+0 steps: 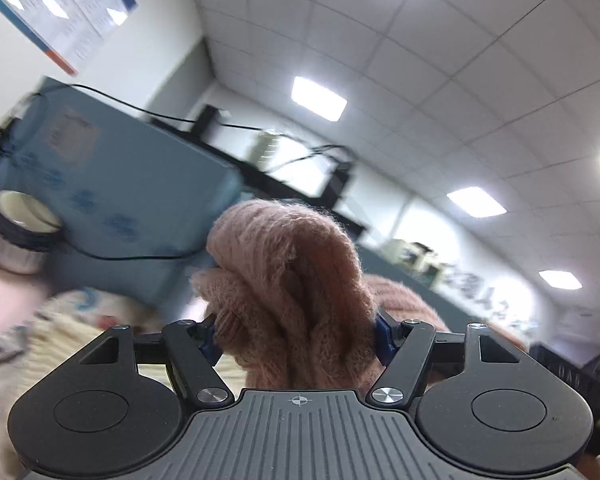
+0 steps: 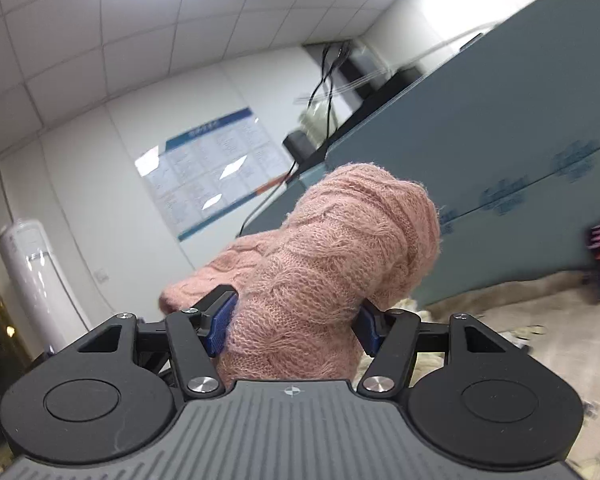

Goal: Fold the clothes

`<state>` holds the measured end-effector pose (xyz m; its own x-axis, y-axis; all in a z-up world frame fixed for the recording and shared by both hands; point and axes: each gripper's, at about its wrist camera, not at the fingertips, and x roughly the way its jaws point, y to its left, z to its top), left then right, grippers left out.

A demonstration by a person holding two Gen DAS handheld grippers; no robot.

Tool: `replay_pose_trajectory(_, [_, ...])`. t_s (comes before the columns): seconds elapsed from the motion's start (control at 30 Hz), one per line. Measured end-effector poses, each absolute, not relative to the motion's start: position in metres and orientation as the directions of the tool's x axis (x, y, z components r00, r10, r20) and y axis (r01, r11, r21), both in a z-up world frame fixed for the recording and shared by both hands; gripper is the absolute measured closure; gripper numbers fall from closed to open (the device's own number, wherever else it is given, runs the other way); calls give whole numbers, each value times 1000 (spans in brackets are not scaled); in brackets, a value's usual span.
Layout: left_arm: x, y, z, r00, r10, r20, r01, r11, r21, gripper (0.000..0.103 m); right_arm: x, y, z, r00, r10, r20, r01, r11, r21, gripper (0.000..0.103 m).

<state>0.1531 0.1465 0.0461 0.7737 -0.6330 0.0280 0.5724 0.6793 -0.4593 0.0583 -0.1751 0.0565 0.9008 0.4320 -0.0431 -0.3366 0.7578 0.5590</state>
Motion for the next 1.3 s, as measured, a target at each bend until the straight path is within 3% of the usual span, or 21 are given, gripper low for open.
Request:
replay_pose_trajectory(0.3, [192, 143, 12, 837, -506, -209, 381, 812, -442, 33, 137, -160, 10, 883, 457, -110, -330, 769, 547, 42])
replay_pose_trajectory(0.43, [197, 138, 5, 853, -455, -254, 335, 852, -402, 16, 143, -167, 2, 900, 411, -147, -282, 805, 522, 39])
replay_pose_trajectory(0.57, [201, 134, 0, 881, -381, -280, 276, 895, -350, 8, 142, -182, -8, 918, 351, -183, -210, 823, 528, 20])
replay_pose_trajectory(0.7, [215, 122, -11, 874, -297, -385, 204, 942, -265, 2, 154, -176, -18, 914, 291, -282, -148, 887, 437, 12])
replay_pose_trajectory(0.8, [217, 117, -15, 876, -264, -403, 183, 956, -229, 0, 159, -176, -27, 897, 297, -327, -130, 885, 446, 6])
replay_pose_trajectory(0.97, [212, 117, -15, 892, -263, -368, 186, 955, -231, 0, 156, -185, -32, 894, 315, -320, -128, 862, 490, 1])
replay_pose_trajectory(1.1, [188, 122, -6, 946, -249, -208, 189, 944, -271, 0, 135, -185, -24, 926, 323, -197, -191, 849, 493, 0])
replay_pose_trajectory(1.2, [168, 123, 0, 981, -186, -62, 164, 952, -259, 0, 127, -181, -14, 945, 309, -106, -229, 860, 457, 0])
replay_pose_trajectory(1.3, [152, 122, 5, 994, -103, 22, 105, 966, -236, 0, 119, -177, -11, 951, 305, -58, -254, 871, 421, 0])
